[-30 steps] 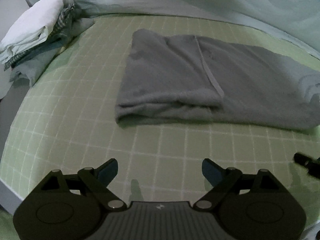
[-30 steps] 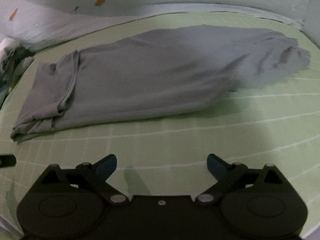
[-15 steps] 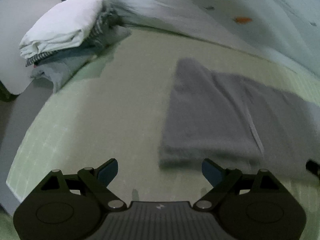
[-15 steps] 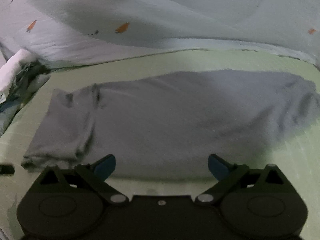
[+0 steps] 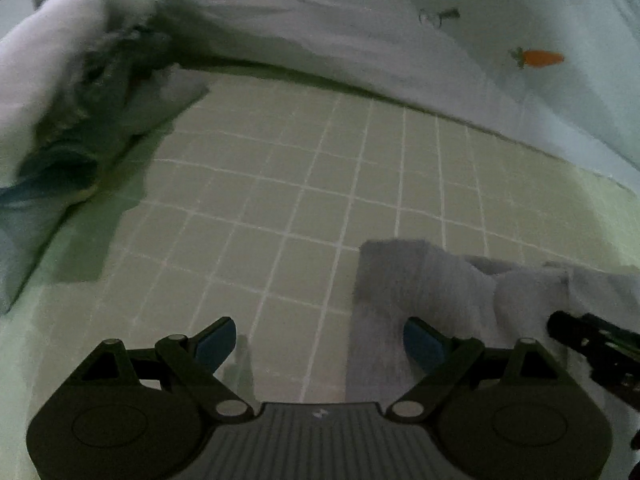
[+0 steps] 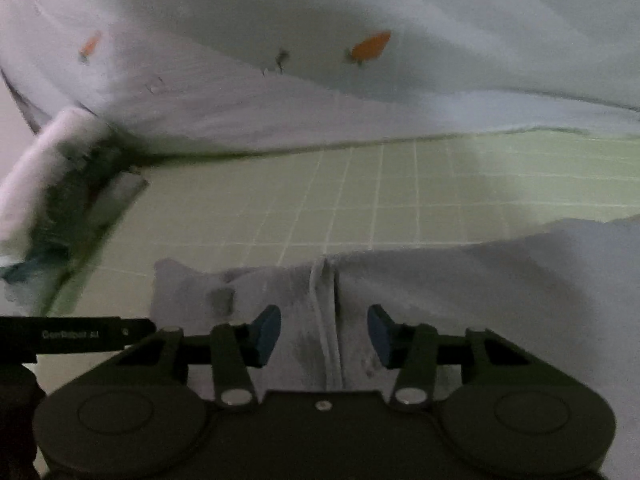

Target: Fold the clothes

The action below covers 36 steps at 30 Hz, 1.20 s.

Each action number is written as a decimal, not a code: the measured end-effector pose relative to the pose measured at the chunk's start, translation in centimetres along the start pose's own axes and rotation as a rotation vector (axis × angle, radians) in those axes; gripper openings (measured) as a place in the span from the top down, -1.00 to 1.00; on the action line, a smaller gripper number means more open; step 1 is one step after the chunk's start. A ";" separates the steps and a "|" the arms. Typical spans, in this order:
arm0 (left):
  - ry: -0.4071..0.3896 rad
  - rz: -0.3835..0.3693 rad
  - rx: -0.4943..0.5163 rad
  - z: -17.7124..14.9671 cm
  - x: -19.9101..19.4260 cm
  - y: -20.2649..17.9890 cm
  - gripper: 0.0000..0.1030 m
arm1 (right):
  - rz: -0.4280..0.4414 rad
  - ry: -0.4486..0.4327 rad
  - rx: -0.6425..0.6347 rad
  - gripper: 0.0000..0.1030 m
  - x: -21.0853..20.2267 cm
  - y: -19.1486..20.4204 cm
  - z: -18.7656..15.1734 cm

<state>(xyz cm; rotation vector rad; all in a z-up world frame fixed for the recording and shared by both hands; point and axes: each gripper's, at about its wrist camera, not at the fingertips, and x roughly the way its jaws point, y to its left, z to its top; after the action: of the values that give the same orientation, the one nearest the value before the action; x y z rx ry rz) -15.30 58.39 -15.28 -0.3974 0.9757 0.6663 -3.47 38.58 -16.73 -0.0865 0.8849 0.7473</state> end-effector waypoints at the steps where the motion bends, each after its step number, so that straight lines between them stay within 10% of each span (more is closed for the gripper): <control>1: 0.002 0.004 0.003 0.1 0.5 -0.1 -0.77 | -0.017 0.006 0.011 0.39 0.5 0.0 0.0; 4: -0.025 0.019 -0.002 -0.2 1.0 -0.1 -0.86 | -0.061 -0.036 0.033 0.99 0.5 -0.3 -0.3; 13: -0.022 0.042 -0.092 -0.3 0.8 1.2 -0.89 | -0.168 -0.104 0.023 0.97 -0.8 -1.2 -0.1; 19: -0.020 0.071 -0.068 -0.9 -2.4 0.4 -0.89 | -0.204 -0.101 0.057 -0.47 -3.7 -2.8 -1.2; 25: -0.004 0.027 -0.025 -4.1 -7.0 -3.5 -0.89 | -0.228 -0.123 0.074 -0.90 -10.0 -8.4 -4.1; 36: 0.093 0.059 0.064 -10.6 -8.8 -12.9 -0.89 | -0.349 -0.097 0.264 -0.95 -19.2 -23.6 -10.7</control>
<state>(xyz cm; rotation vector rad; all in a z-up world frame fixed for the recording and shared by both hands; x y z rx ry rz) -16.58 39.67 -12.89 -0.3465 1.0978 0.6730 -3.62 6.41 -15.03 0.0295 0.8402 0.3034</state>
